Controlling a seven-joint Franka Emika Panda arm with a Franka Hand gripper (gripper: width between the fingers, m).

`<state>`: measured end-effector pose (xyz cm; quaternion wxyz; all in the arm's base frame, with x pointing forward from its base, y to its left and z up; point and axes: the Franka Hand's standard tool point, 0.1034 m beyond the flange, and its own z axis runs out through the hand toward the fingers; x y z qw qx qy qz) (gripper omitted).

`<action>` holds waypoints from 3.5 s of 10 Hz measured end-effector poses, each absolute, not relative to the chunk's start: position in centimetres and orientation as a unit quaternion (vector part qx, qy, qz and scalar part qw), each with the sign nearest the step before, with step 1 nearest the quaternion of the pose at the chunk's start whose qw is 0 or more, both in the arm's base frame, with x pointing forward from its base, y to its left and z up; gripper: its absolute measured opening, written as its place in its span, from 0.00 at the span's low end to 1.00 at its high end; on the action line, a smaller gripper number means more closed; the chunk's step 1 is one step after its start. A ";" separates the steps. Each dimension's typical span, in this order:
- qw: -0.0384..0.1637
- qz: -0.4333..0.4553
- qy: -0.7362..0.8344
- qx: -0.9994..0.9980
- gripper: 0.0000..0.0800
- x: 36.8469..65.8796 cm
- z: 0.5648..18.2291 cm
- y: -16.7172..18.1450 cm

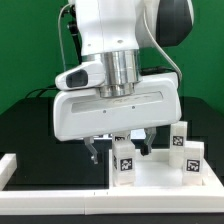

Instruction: Assemble square table

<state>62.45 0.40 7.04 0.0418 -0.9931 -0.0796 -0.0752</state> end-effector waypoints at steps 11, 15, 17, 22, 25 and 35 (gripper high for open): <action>0.099 -0.023 0.560 -0.822 0.36 62.0 7.0 0.4; 0.116 -0.002 0.669 -0.734 0.36 62.0 6.9 0.7; 0.114 -0.007 0.641 -0.759 0.58 62.0 7.0 0.8; 0.088 -0.047 0.373 -0.922 0.81 62.1 7.0 0.6; 0.056 -0.062 0.158 -0.984 0.81 62.3 7.1 0.6; 0.078 -0.040 0.427 -0.900 0.36 62.3 7.2 -0.2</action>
Offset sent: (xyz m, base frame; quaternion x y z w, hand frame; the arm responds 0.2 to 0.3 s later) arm 0.0000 0.0000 0.0000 0.0000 0.0000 0.1938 0.9810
